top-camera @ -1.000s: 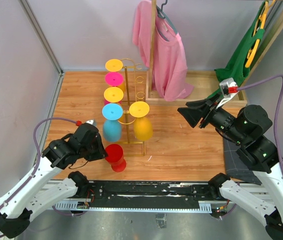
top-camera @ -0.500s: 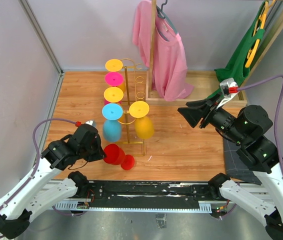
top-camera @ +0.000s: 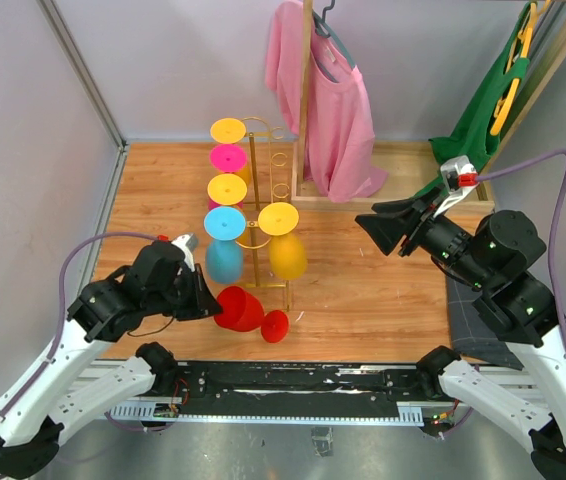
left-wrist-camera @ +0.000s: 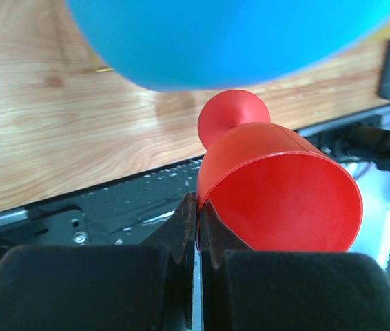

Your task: Place the wine glass upside down on the wine glass rack

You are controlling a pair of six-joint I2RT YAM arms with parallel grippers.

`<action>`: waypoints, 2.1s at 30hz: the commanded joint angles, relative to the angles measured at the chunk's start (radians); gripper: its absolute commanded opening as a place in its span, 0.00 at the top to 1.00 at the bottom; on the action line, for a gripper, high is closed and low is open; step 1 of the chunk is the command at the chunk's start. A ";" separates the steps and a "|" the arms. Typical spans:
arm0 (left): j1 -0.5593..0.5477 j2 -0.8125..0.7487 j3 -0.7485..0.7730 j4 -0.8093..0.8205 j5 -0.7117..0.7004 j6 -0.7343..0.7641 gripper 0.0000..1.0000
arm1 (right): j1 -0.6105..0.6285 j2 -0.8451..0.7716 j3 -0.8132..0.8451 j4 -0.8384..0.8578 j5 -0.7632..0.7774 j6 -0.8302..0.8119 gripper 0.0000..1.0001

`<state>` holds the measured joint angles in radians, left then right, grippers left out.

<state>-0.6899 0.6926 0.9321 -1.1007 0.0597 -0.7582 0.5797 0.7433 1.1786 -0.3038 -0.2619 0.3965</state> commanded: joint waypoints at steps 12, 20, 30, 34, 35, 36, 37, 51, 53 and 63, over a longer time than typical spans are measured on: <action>-0.007 -0.021 0.284 0.201 0.228 -0.071 1.00 | -0.012 0.016 0.021 0.032 0.001 0.002 0.48; -0.007 -0.043 0.313 0.379 0.139 -0.120 1.00 | -0.013 0.024 0.023 0.033 0.000 0.004 0.48; -0.007 0.023 0.359 0.585 0.028 -0.070 1.00 | -0.012 0.031 0.036 0.025 -0.006 0.005 0.48; -0.007 0.068 0.375 0.662 0.040 -0.055 1.00 | -0.012 0.036 0.035 0.025 -0.002 0.009 0.48; -0.007 0.081 0.382 0.665 0.032 -0.045 1.00 | -0.012 0.035 0.035 0.025 0.001 0.006 0.48; -0.007 0.092 0.388 0.670 0.023 -0.029 1.00 | -0.013 0.035 0.035 0.025 0.005 0.004 0.48; -0.007 0.106 0.396 0.667 0.010 -0.012 1.00 | -0.012 0.032 0.034 0.026 0.009 0.003 0.48; 0.245 0.325 0.515 0.798 0.242 0.027 1.00 | -0.012 -0.005 0.032 -0.004 0.034 -0.003 0.48; 0.308 0.366 0.518 0.838 0.328 0.005 1.00 | -0.012 -0.007 0.038 -0.014 0.041 -0.012 0.48; 0.554 0.439 0.331 1.540 0.817 -0.462 1.00 | -0.012 0.078 0.111 0.011 -0.025 -0.032 0.48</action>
<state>-0.2001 1.1294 1.3392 -0.0128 0.6121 -0.9379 0.5797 0.7662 1.2362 -0.3332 -0.2359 0.3836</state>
